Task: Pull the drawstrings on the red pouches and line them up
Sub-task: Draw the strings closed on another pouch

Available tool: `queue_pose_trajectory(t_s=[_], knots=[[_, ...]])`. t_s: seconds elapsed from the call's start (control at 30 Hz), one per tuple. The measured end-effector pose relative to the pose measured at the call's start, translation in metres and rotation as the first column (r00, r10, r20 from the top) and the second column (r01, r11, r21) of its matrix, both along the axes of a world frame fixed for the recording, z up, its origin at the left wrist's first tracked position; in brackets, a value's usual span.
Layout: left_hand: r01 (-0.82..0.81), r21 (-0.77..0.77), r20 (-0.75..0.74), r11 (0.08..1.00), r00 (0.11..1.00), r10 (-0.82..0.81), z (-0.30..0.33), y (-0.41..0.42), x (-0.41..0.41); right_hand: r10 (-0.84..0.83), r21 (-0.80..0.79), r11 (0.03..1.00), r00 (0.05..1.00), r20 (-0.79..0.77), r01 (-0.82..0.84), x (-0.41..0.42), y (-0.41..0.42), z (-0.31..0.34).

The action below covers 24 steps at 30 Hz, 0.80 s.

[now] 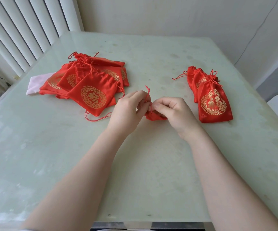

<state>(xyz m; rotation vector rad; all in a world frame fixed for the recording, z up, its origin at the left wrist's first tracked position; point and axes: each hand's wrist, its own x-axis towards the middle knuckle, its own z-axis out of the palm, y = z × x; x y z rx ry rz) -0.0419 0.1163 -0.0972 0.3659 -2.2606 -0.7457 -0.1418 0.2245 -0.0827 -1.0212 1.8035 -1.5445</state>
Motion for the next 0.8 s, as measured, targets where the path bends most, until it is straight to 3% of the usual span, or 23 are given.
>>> queue_pose_trajectory(t_s=[0.13, 0.27, 0.4, 0.57, 0.7, 0.8], knots=[[-0.021, 0.164, -0.025, 0.986, 0.999, 0.025, 0.002, 0.003, -0.001, -0.012, -0.014, 1.000, 0.979, 0.201, 0.016, 0.003, -0.004, -0.005], [-0.008, 0.415, -0.008, 0.910, 1.000, 0.012, 0.003, 0.005, 0.000, 0.013, -0.063, 0.998, 0.971, 0.241, 0.002, 0.004, -0.004, -0.004], [0.103, 0.607, -0.098, 0.788, 0.994, -0.054, 0.008, 0.007, 0.002, -0.008, -0.086, 0.996, 0.974, 0.226, 0.028, 0.005, -0.004, -0.003], [0.166, 0.723, -0.109, 0.671, 0.986, -0.126, 0.010, 0.000, 0.005, -0.086, -0.026, 0.996, 0.976, -0.198, 0.083, -0.002, -0.003, -0.005], [0.159, 0.689, -0.023, 0.707, 0.980, -0.197, 0.009, 0.003, 0.004, -0.122, 0.004, 0.986, 0.752, -0.648, 0.164, -0.005, 0.000, -0.008], [0.151, 0.679, -0.017, 0.719, 0.982, -0.190, 0.009, 0.007, 0.002, -0.157, 0.025, 0.961, 0.613, -0.774, 0.277, -0.001, 0.002, -0.005]])
